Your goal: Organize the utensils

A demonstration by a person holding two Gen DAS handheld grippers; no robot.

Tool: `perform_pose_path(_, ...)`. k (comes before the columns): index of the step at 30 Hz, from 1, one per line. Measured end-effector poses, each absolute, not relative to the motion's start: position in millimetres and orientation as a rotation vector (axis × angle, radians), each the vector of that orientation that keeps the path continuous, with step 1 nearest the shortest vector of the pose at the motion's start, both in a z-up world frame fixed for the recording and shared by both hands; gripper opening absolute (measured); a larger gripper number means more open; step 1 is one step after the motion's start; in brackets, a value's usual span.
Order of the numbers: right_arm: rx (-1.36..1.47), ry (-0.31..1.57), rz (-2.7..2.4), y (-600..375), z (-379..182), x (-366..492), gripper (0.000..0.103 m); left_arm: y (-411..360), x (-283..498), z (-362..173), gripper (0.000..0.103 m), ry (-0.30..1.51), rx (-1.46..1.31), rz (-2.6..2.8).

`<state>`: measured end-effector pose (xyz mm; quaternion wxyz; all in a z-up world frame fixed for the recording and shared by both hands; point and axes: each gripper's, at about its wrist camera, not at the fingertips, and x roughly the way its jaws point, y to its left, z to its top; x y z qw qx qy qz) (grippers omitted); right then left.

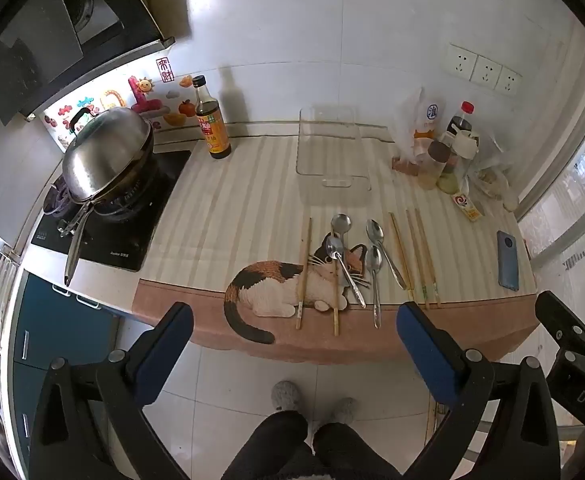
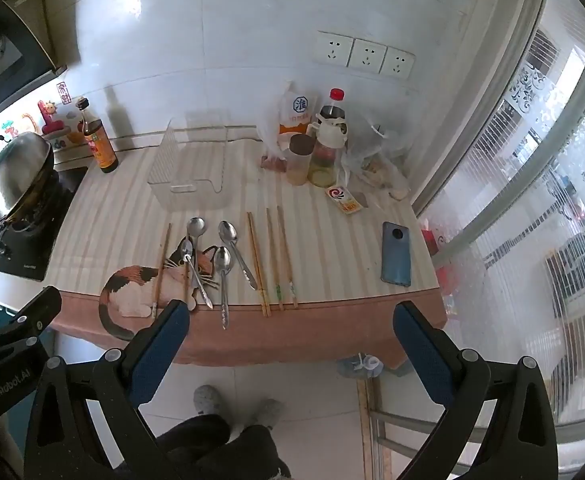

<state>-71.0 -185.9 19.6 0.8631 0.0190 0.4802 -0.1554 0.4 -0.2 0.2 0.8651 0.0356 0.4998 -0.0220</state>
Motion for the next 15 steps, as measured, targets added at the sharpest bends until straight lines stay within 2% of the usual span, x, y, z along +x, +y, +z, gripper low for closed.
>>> perform_pose_path(15,0.038,1.004,-0.329,-186,21,-69,0.103,3,12,9,0.103,1.059,0.077,-0.066)
